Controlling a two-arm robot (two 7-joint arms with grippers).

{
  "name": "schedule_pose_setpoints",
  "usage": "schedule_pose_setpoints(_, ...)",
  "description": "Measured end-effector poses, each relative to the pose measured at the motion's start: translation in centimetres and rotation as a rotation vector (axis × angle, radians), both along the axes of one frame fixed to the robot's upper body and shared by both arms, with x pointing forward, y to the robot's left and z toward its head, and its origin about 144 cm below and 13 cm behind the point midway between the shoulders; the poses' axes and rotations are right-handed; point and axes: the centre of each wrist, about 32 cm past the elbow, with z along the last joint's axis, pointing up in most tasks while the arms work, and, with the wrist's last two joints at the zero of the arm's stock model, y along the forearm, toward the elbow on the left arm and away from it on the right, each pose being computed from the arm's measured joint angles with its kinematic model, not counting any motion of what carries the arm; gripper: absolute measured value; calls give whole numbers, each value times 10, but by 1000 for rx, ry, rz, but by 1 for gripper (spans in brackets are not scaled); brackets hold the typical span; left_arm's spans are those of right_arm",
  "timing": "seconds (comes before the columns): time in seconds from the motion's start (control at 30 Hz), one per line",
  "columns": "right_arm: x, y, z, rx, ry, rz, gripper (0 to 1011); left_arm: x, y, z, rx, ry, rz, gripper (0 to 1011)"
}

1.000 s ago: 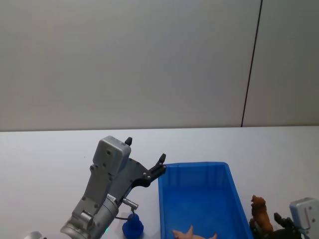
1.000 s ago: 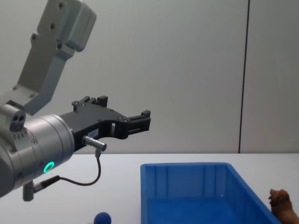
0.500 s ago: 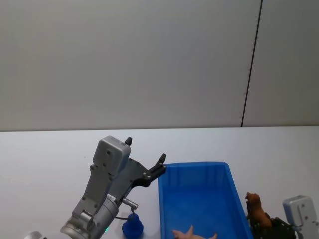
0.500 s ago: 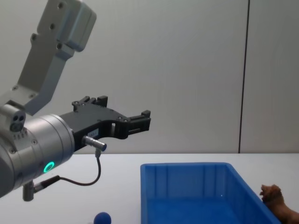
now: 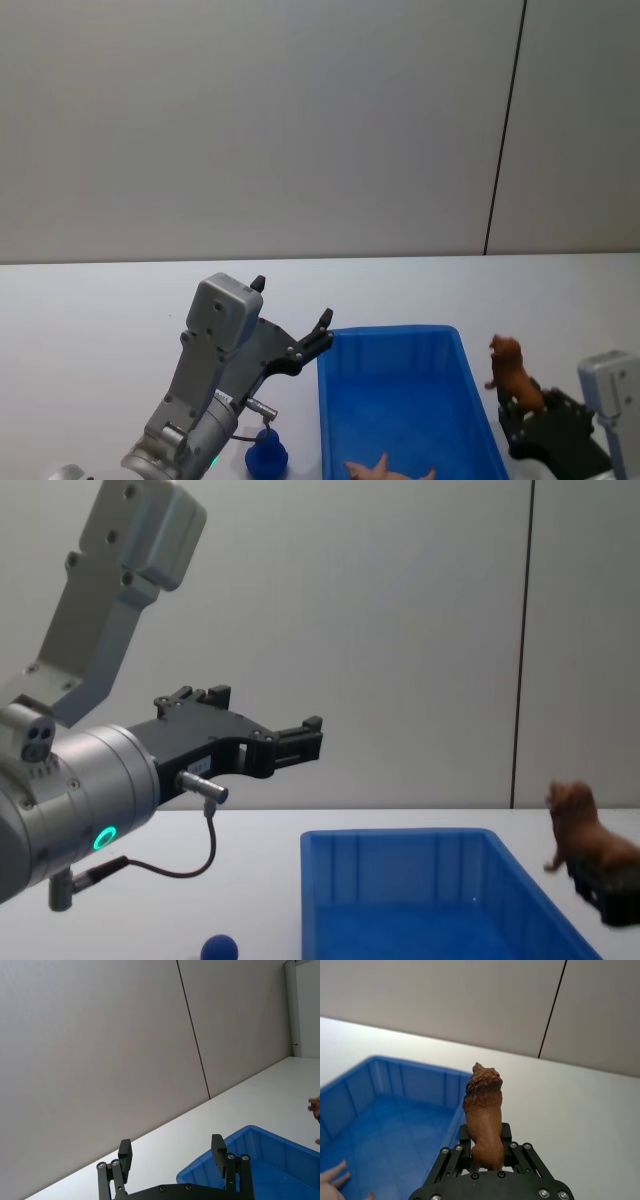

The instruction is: Pick up the two dolls from the table and place them into the box.

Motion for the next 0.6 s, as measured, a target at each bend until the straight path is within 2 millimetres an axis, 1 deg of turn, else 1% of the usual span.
schedule_pose_setpoints(0.03,1,1,5,5,-16,5,326,0,0,0,0,0,0,1002)
schedule_pose_setpoints(0.23,5,4,21,26,-60,45,325,0,0,0,0,0,0,1002)
schedule_pose_setpoints(0.43,11,11,32,45,-75,104,326,0,0,0,0,0,0,1001)
schedule_pose_setpoints(0.6,18,17,33,51,-70,146,326,0,0,0,0,0,0,1001)
